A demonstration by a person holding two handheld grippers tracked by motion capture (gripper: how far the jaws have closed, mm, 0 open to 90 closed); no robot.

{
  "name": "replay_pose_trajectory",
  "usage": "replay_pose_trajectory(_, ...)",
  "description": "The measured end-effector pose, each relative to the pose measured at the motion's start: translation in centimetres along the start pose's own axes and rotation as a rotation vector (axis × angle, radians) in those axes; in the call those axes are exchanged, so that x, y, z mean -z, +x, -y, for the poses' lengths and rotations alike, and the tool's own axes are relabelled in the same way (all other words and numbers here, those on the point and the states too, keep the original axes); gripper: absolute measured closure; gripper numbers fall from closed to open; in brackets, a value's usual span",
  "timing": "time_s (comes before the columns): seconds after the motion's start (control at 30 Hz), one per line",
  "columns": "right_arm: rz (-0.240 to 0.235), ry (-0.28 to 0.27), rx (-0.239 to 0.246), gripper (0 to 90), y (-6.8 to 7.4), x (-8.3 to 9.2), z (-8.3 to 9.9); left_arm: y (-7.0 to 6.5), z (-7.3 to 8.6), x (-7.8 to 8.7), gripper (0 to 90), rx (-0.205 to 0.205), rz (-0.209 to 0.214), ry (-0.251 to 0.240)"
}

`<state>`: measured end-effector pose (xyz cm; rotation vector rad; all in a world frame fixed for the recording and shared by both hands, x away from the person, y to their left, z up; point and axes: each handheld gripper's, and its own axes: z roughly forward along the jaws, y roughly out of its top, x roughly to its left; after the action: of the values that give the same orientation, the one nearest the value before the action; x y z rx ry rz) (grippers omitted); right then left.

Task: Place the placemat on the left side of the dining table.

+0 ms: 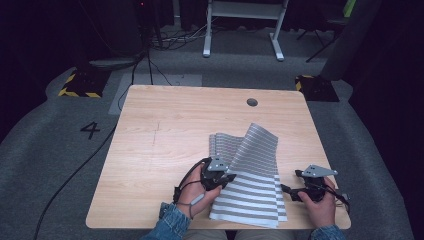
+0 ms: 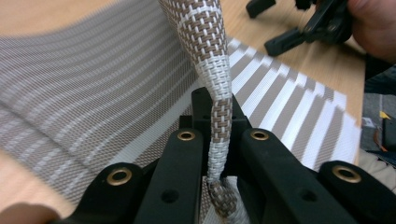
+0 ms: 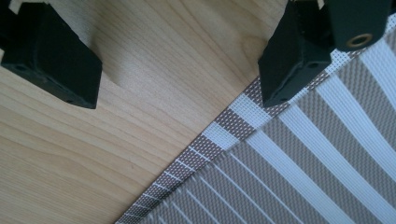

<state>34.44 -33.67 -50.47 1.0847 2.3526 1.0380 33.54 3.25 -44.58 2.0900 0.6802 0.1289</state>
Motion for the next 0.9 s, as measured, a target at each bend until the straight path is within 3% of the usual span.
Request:
replay_pose_trajectory(0.13,-0.003,0.002,-0.003,13.5,0.0,0.0,0.0,-0.4,-0.3,3.2,88.4,-0.090,-0.037,-0.031)
replay_pose_trajectory(0.27,-0.004,0.002,-0.004,13.4,0.0,0.0,0.0,-0.5,-0.4,5.5,88.4,-0.131,-0.090,-0.054)
replay_pose_trajectory(0.5,-0.004,0.004,-0.004,13.4,0.0,0.0,0.0,-0.3,-0.3,8.6,88.4,-0.139,-0.123,-0.089)
replay_pose_trajectory(0.9,-0.008,0.006,0.007,13.5,-0.2,0.0,-0.1,1.5,0.5,11.7,88.4,-0.109,-0.166,-0.072)
